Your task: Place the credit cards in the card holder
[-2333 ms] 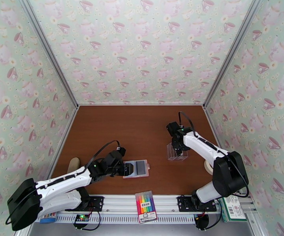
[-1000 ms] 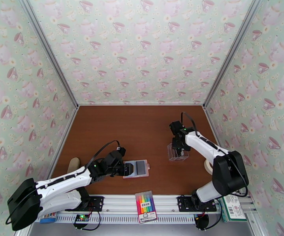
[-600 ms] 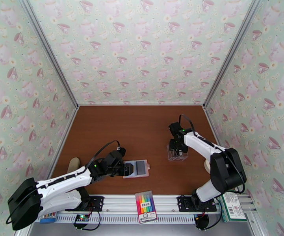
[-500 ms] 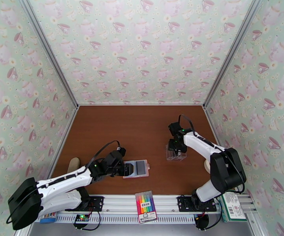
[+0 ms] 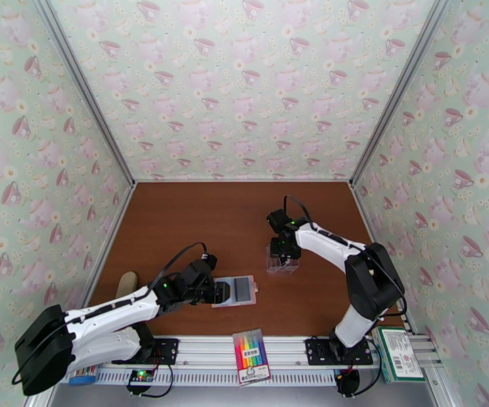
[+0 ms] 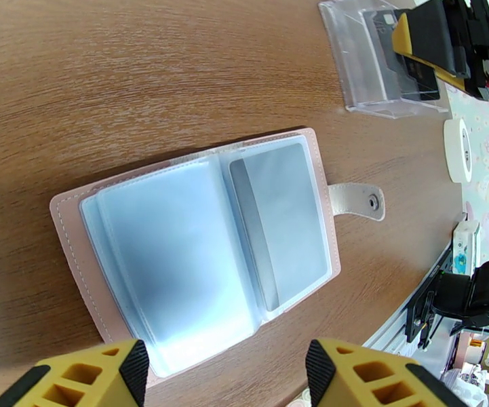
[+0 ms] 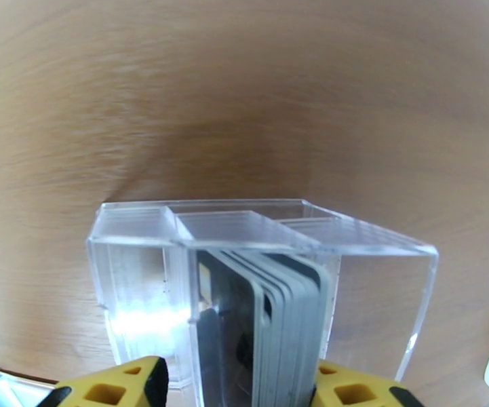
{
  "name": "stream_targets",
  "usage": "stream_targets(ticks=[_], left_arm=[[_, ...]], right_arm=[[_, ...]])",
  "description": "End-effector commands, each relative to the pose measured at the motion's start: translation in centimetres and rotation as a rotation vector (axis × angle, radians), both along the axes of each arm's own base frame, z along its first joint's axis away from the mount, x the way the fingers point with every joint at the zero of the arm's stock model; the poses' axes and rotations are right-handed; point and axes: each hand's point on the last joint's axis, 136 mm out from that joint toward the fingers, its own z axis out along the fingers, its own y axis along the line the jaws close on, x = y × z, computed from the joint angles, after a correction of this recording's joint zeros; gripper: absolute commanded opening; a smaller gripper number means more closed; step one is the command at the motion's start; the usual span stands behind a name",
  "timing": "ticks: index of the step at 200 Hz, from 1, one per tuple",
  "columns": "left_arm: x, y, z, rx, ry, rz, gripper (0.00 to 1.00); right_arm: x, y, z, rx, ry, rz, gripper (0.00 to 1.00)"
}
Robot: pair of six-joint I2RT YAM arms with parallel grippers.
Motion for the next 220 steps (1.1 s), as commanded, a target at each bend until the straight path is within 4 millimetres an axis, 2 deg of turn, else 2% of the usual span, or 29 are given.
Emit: stream_targets(ticks=[1,34,56,161,220], left_arm=[[-0.2,0.4,-0.1,-0.008,0.003,0.008,0.67],[-0.2,0.3,-0.2,-0.012,0.003,0.010,0.67],[-0.2,0.3,-0.2,-0.015,0.003,0.009,0.67],[-0.2,0.3,-0.2,-0.013,0.005,0.012,0.67],[-0.2,0.3,-0.2,-0.012,0.005,0.011,0.67]], right_arm=[[1.0,0.4,1.5,0.009,-0.046,-0.024,0.55],[0.9,-0.7,3.1,-0.028,-0.088,-0.030,0.59],[0.8,-1.3,3.5,-0.053,-0.101,-0.029,0.61],[0.5,-1.3,1.5,-0.061,-0.069,-0.015,0.63],[0.3,-1.7,0.7,-0.086,-0.052,-0.011,0.59]])
